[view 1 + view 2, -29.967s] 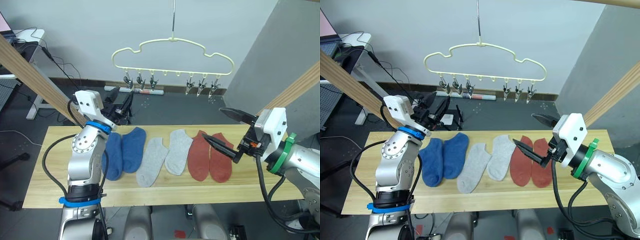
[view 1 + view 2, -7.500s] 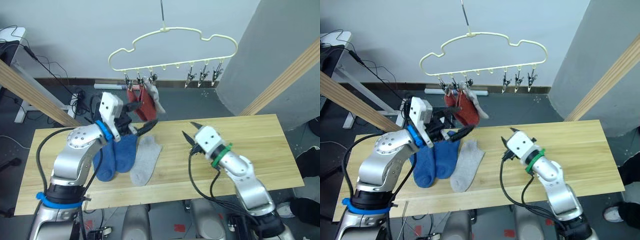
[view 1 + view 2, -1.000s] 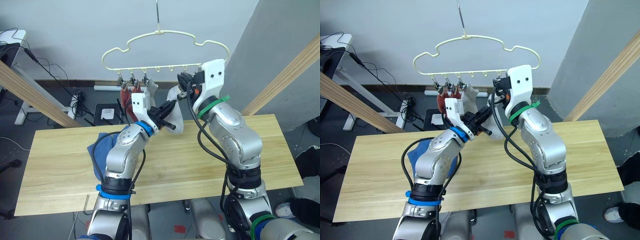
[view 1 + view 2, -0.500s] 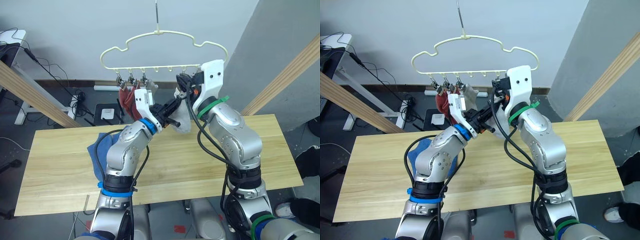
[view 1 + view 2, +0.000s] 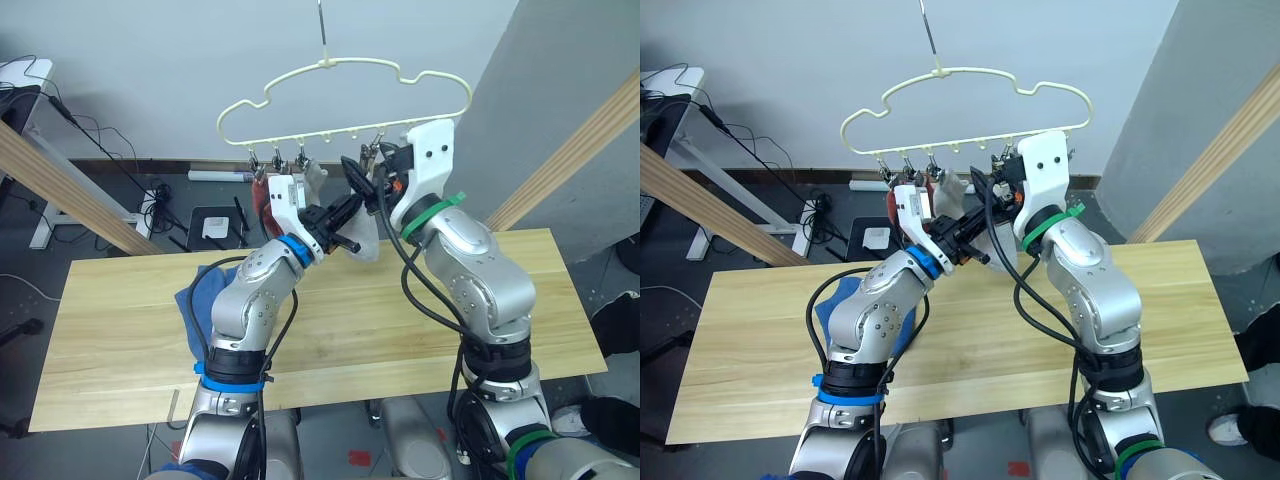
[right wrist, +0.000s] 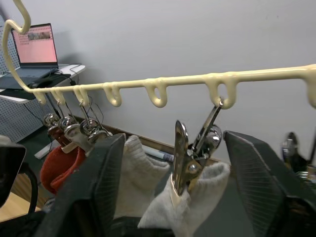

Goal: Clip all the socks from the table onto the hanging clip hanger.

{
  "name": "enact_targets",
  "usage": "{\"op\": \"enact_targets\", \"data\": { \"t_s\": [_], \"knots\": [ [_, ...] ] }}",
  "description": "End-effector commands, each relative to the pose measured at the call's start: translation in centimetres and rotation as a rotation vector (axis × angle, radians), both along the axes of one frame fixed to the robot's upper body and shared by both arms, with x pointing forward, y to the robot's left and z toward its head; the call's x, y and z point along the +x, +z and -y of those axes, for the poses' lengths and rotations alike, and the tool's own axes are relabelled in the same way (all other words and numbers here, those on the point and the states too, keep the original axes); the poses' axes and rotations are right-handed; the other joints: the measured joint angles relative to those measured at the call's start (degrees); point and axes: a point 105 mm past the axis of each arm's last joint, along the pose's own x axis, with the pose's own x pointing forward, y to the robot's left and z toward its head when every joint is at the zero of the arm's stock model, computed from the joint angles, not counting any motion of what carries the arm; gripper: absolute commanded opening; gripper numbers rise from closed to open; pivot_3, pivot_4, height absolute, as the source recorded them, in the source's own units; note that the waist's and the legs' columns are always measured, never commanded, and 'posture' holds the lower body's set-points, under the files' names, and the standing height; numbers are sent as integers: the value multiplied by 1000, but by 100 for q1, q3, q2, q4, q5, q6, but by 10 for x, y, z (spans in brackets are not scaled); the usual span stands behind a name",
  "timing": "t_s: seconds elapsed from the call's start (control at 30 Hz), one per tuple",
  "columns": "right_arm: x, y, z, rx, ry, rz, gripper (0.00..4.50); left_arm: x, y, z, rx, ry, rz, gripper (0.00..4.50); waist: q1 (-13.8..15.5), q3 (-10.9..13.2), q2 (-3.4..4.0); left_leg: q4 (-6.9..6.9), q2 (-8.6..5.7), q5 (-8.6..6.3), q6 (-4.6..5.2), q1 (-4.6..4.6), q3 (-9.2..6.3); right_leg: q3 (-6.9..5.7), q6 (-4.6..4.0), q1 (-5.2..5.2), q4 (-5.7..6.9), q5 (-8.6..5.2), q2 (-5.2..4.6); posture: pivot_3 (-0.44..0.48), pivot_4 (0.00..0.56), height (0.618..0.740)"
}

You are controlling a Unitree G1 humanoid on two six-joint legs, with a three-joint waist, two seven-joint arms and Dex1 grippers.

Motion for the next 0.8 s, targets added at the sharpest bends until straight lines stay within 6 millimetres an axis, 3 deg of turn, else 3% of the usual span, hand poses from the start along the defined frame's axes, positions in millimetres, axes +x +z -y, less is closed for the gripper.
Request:
{"op": "enact_targets", "data": {
  "t_s": [0.03,0.07,0.17,0.37,0.47,0.6,0.8],
  "knots": [
    [-28,9,-3,-4,90,48,3329,-3,10,3,33,4,75,0,0,0,0,0,0,0,0,0,1,1,0,0,0,0,0,-130,335,740],
    [-33,9,-3,-12,106,49,3329,-3,8,2,48,7,79,0,3,0,0,0,-1,0,0,0,0,0,0,0,0,0,0,-133,336,740],
    [-48,5,-3,-45,142,48,3367,-4,0,1,136,-14,105,625,-2,0,0,-2,-1,0,0,0,0,1,2,0,-2,-1,0,-137,337,740],
    [-54,0,1,-78,135,42,3367,-6,-3,-1,189,-39,145,2335,-8,0,0,0,0,0,0,1,0,1,4,-1,0,-2,1,-142,338,740],
    [-53,-3,15,-103,36,59,3367,-19,-3,-6,285,-146,230,3188,-10,0,0,-2,0,0,0,1,0,2,4,0,-2,-3,2,-143,338,740],
    [-45,-3,35,-102,-109,81,3367,-36,-8,-22,449,-302,310,3188,-22,0,1,-9,2,0,0,0,2,3,3,-7,-3,-3,3,-143,339,740],
    [-38,-6,36,-100,-138,87,3367,-37,14,-34,442,-338,352,3188,-3,1,1,-8,2,0,-1,-1,3,3,4,-8,-5,-4,0,-130,335,740]
  ]
}}
